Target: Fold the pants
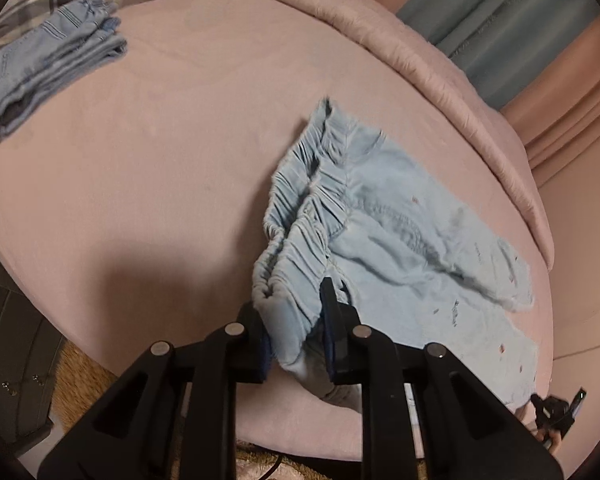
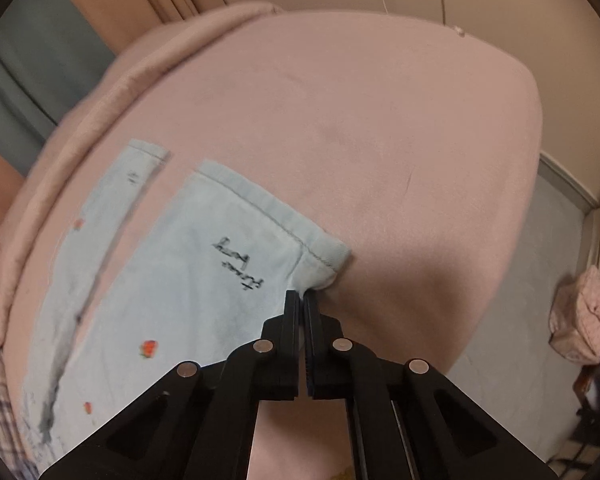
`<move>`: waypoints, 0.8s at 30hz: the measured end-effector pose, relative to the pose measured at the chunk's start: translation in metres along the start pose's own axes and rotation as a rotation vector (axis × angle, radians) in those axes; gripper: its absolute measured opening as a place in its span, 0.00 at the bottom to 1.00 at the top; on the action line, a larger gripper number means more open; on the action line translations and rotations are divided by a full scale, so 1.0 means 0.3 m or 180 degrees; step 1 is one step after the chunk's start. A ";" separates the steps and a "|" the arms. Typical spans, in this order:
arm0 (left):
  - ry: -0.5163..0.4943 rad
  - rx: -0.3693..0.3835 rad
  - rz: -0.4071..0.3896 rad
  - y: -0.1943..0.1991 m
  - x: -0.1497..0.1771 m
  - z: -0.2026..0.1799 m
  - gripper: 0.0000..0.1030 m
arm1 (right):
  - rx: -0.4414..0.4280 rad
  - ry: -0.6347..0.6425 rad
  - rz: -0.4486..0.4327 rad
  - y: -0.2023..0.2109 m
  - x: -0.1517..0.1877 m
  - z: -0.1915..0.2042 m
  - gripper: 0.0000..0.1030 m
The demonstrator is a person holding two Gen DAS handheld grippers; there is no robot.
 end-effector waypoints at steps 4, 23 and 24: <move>-0.0090 -0.0212 0.0097 -0.031 0.011 0.039 0.19 | -0.0157 -0.0025 -0.0135 0.083 0.024 -0.011 0.03; -0.0163 -0.0617 0.0308 -0.111 0.071 0.100 0.26 | 0.0246 0.0021 0.0100 -0.052 0.068 -0.059 0.02; -0.0125 -0.0609 0.0320 -0.104 0.067 0.102 0.28 | 0.0286 0.0034 0.0104 -0.051 0.064 -0.056 0.02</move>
Point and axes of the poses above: each gripper's, at about its wrist camera, not at the fingertips, and y roughly against the way its jaws point, z to its left, x to its underside, the point moved 7 cm from there along -y, roughly the way its jaws point, and after that the axes turned 4 degrees about y, right-handed, at the moved point
